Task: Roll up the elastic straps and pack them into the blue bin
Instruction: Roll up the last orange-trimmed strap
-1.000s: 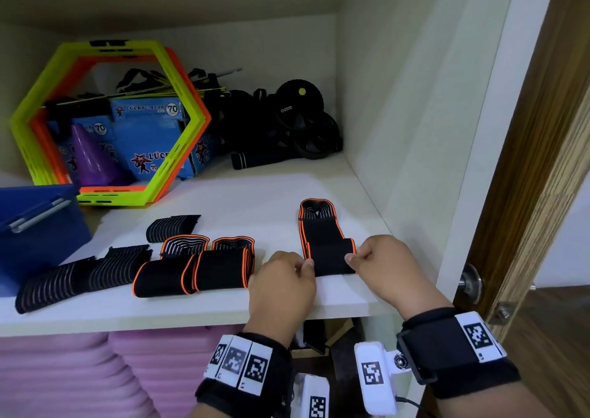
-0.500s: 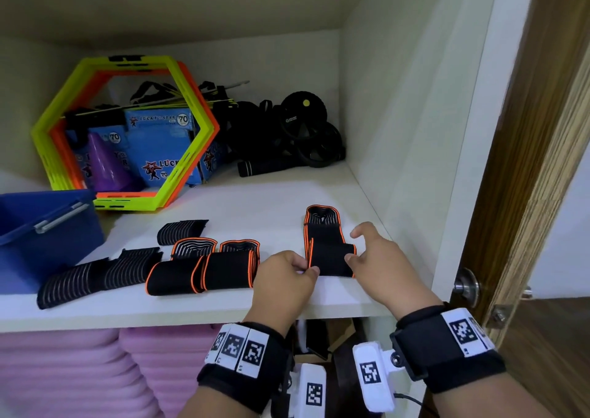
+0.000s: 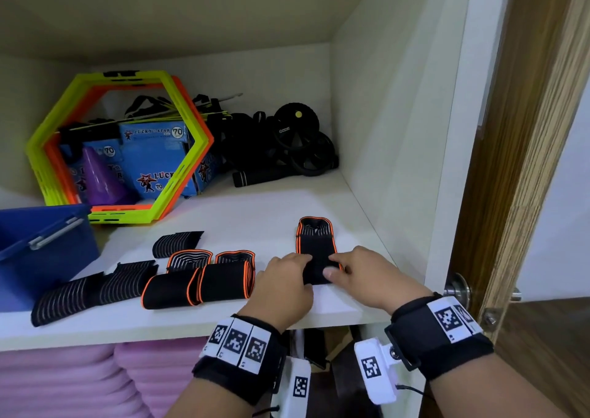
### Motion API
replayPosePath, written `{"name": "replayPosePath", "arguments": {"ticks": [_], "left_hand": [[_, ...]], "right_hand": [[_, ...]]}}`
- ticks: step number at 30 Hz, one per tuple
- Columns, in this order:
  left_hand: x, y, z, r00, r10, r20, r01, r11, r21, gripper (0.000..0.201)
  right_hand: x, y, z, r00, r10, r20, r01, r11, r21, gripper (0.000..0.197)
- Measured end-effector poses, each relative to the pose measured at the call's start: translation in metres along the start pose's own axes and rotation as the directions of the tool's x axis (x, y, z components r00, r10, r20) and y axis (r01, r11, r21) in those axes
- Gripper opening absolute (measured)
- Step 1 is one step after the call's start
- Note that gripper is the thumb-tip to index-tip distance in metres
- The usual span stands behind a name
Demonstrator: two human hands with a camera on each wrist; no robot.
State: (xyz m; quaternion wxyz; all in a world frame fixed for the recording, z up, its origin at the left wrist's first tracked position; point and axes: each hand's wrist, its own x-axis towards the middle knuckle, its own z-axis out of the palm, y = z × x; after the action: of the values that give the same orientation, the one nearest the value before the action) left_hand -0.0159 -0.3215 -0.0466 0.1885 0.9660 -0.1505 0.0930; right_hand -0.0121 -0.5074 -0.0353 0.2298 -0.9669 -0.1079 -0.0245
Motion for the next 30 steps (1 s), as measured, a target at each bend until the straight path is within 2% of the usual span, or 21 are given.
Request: {"name": "replayPosePath", "arguments": {"ticks": [2, 3, 5, 8, 9, 12, 15, 20, 27, 30], "left_hand": [[0.001, -0.006, 0.0, 1.0, -0.008, 0.016, 0.009, 0.997, -0.073, 0.06], [0.0, -0.008, 0.0, 1.0, -0.015, 0.009, 0.016, 0.992, -0.122, 0.06], [0.0, -0.012, 0.0, 0.999, -0.047, -0.006, 0.044, 0.972, -0.229, 0.061], [-0.001, -0.015, 0.003, 0.993, -0.118, -0.004, 0.106, 0.903, -0.417, 0.06], [0.0, -0.016, 0.004, 0.987, -0.158, -0.01, 0.134, 0.866, -0.481, 0.055], [0.004, -0.014, 0.005, 0.954, -0.297, -0.044, 0.221, 0.792, -0.569, 0.036], [0.007, -0.007, 0.004, 0.912, -0.402, -0.084, 0.278, 0.755, -0.593, 0.025], [0.009, -0.001, 0.007, 0.901, -0.401, -0.164, 0.266, 0.811, -0.521, 0.016], [0.009, 0.005, 0.004, 0.891, -0.409, -0.199, 0.302, 0.859, -0.413, 0.022], [0.008, 0.01, 0.005, 0.878, -0.412, -0.245, 0.295, 0.867, -0.402, 0.018]], "right_hand": [[0.0, 0.006, 0.0, 0.997, 0.02, 0.074, -0.015, 0.998, -0.065, 0.062], [0.001, 0.008, 0.001, 0.996, 0.037, 0.082, -0.03, 0.997, -0.076, 0.065], [0.003, 0.013, 0.002, 0.995, 0.059, 0.074, -0.057, 0.998, -0.033, 0.057], [0.006, 0.013, 0.005, 0.994, 0.104, 0.023, -0.104, 0.995, -0.009, 0.017], [0.005, 0.013, 0.005, 0.992, 0.127, 0.004, -0.127, 0.992, 0.019, 0.014], [0.007, 0.014, 0.007, 0.983, 0.181, -0.031, -0.176, 0.977, 0.121, 0.033], [0.007, 0.015, 0.009, 0.975, 0.212, -0.062, -0.201, 0.968, 0.153, 0.045], [0.005, 0.01, 0.012, 0.967, 0.236, -0.093, -0.23, 0.97, 0.075, 0.05], [0.006, 0.007, 0.009, 0.954, 0.284, -0.1, -0.274, 0.957, 0.099, 0.048], [0.008, 0.003, 0.003, 0.953, 0.274, -0.131, -0.246, 0.949, 0.195, 0.033]]}}
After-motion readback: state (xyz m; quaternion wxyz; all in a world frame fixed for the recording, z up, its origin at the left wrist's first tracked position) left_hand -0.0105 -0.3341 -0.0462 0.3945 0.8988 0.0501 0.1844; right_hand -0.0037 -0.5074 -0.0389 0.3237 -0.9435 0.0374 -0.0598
